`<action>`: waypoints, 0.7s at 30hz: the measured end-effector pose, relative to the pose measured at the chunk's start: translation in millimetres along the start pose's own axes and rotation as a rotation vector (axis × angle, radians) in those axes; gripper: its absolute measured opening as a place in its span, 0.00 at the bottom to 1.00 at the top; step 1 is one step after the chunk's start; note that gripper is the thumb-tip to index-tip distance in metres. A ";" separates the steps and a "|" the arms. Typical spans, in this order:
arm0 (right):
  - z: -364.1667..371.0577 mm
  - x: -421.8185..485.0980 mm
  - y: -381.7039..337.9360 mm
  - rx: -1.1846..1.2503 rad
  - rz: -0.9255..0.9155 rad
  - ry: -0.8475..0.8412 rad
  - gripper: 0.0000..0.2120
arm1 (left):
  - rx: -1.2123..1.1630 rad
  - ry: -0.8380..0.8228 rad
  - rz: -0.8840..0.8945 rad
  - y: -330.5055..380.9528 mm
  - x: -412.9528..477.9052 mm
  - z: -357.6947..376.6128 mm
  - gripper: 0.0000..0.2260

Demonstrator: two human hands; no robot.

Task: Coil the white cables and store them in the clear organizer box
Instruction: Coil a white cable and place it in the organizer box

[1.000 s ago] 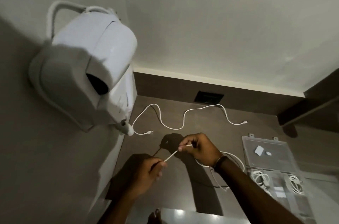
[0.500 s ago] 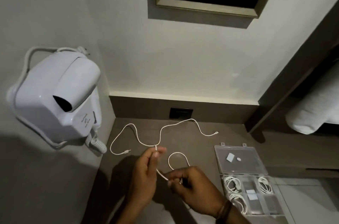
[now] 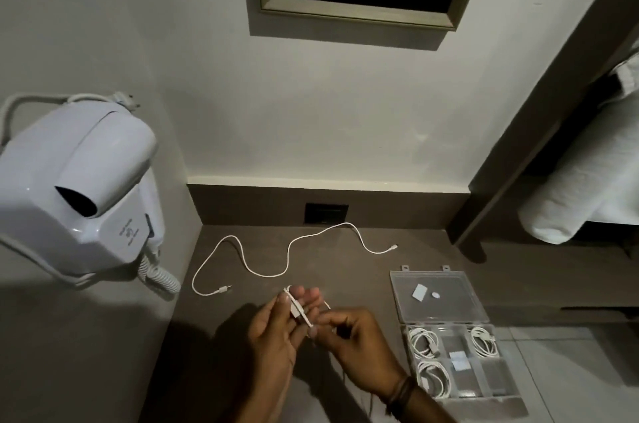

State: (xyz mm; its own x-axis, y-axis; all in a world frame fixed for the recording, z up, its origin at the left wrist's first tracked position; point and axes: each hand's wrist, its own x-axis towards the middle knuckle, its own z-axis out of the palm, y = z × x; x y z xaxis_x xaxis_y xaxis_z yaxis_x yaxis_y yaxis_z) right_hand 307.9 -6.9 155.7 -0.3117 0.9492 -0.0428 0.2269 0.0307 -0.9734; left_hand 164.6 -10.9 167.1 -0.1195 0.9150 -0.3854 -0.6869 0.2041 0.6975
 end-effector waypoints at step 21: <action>-14.7 8.1 4.3 0.568 0.429 0.046 0.06 | 0.044 -0.041 -0.136 3.4 -6.6 4.4 0.13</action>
State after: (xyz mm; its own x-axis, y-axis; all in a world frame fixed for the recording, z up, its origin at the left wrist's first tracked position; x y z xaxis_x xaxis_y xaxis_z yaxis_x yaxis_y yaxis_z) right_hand 319.9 5.5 154.5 -0.2607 0.8537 -0.4508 -0.1992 -0.5045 -0.8401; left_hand 166.2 -14.7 174.6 0.0023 0.8910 -0.4540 -0.6626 0.3414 0.6666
